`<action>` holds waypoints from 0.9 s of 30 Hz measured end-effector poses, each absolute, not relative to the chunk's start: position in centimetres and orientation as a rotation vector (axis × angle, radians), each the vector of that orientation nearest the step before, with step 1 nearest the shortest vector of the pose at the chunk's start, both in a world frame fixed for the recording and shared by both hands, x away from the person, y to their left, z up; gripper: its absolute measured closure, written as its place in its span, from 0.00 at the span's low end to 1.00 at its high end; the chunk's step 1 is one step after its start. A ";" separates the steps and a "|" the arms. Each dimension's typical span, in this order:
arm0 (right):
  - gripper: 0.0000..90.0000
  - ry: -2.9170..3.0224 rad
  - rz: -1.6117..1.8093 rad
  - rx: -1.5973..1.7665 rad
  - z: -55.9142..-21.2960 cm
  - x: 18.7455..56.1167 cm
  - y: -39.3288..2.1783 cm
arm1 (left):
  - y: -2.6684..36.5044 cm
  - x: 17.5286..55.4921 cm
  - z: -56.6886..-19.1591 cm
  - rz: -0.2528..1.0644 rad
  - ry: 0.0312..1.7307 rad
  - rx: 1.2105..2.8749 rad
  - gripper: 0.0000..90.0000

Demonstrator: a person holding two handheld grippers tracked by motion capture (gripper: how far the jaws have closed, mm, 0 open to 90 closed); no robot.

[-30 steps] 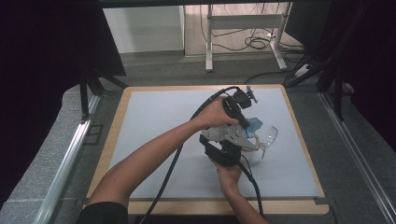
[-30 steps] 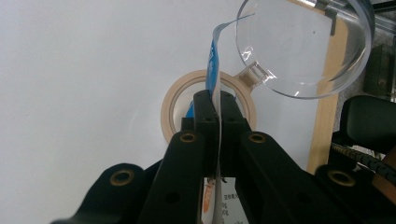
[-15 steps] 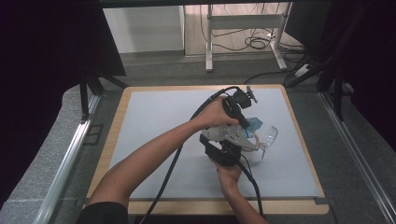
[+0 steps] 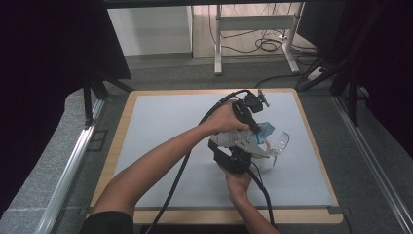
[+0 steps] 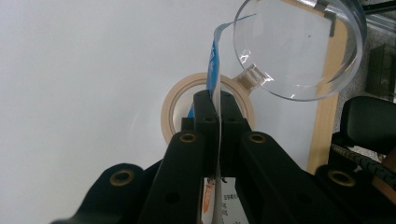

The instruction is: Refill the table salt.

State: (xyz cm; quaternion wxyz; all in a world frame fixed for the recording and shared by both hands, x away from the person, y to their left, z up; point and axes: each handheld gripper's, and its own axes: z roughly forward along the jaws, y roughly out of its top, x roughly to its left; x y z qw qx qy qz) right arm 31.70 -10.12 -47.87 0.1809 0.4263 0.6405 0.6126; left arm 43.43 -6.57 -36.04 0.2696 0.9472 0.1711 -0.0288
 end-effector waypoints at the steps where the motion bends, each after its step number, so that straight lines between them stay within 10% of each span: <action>1: 0.61 1.811 1.731 1.206 -47.8 31.7 -10.1 | -6.6 43.4 -36.0 -0.079 0.464 2.553 1.00; 27: 0.61 1.812 1.718 1.199 -47.7 31.6 -10.2 | -6.6 43.5 -36.0 -0.078 0.459 2.557 1.00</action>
